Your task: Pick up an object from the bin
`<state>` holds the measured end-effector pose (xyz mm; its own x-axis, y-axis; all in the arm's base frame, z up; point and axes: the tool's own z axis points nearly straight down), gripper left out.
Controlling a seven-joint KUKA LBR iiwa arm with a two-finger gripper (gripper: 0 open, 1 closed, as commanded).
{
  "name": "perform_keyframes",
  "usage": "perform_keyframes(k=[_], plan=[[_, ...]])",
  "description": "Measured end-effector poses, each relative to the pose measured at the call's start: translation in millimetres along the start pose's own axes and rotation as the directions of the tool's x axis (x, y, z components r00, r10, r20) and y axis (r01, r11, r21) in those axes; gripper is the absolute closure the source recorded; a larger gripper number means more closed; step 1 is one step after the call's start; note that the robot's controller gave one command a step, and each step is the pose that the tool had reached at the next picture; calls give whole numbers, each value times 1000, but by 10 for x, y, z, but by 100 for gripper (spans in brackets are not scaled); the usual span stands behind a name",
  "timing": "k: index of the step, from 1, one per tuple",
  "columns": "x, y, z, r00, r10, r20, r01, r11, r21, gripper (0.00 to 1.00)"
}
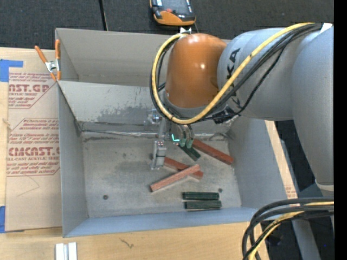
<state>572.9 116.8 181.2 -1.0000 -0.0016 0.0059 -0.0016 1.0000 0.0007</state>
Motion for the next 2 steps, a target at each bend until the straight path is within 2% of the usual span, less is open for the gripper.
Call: perform_keyframes(k=[1, 2], plan=[[-19, -6, -42, 1000, 1, 8, -1, 1000, -1, 0], [-24, -477, 687, 997, 81, 11, -81, 997, -2, 0]])
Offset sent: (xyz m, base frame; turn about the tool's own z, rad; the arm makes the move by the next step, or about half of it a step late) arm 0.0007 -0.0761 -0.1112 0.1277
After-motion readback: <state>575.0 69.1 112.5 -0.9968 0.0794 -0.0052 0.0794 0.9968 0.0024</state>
